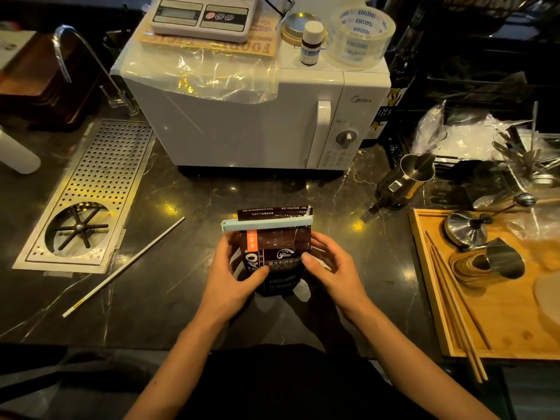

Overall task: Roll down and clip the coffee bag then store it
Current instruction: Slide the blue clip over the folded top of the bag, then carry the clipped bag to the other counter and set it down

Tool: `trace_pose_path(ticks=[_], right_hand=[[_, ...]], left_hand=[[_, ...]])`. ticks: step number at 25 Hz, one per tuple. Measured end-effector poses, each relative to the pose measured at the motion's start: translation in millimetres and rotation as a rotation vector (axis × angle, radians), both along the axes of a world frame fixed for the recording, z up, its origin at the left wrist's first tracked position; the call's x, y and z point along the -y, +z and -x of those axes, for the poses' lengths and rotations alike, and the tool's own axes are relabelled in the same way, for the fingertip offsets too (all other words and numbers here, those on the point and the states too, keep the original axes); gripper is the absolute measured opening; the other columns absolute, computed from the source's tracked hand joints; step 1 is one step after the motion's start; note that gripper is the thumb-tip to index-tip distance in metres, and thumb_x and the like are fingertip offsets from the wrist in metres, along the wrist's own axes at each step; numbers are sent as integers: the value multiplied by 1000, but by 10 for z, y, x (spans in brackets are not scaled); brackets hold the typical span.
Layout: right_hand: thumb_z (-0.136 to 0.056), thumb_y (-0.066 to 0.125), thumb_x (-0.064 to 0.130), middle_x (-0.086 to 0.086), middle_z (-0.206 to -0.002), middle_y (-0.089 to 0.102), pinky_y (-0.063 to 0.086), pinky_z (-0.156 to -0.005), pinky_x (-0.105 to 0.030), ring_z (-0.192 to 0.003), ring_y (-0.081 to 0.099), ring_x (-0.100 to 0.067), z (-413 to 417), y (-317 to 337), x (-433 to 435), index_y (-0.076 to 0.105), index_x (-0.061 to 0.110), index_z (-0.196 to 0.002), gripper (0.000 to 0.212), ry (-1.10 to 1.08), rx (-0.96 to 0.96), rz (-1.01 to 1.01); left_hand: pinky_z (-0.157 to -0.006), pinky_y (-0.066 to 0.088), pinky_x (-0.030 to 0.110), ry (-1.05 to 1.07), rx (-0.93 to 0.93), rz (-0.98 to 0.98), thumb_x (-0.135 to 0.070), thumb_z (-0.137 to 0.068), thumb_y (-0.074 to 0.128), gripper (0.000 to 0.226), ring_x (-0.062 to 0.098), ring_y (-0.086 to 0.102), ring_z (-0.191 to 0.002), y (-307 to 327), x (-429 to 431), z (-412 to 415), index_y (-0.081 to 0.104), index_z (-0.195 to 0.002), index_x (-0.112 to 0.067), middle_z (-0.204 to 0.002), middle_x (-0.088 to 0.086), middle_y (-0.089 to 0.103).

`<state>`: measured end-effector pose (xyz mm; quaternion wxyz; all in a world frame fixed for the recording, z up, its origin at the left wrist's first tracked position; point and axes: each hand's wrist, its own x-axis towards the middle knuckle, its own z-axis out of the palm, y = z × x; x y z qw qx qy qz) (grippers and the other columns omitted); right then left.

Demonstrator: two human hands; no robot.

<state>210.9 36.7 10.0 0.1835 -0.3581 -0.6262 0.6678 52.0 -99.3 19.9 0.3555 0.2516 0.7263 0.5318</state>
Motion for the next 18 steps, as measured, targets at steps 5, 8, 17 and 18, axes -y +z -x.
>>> trace_pose_path(ticks=[5,8,17,18], right_hand=[[-75,81,27,8,-142,54,47,-105,-37,-131,51,-9,-17,-164,71,40,45,-141,80,75,36,-41],[-75,81,30,5,-144,48,44,-110,-38,-133,48,-7,26,-215,148,34,45,-144,85,29,67,-88],[-80,77,16,15,-133,58,50,-104,-46,-126,55,-8,131,-208,257,45,54,-129,69,-150,57,-135],[-80,77,17,15,-133,58,50,-103,-47,-126,55,-8,125,-193,256,45,52,-130,69,-155,54,-141]], left_hand=[[-108,38,28,-83,-58,79,-15,-75,81,95,-8,38,-129,-166,66,-10,20,-141,-48,-147,-12,36],[-104,40,25,-55,-72,73,-17,-76,81,93,-1,42,-131,-190,60,-2,24,-143,-46,-146,-11,41],[-93,48,20,33,-108,89,-16,-78,78,69,-3,53,-112,-107,-6,-48,45,-137,-26,-129,-11,55],[-93,48,20,35,-121,85,-17,-78,78,70,1,54,-116,-94,-14,-61,45,-139,-24,-133,-6,56]])
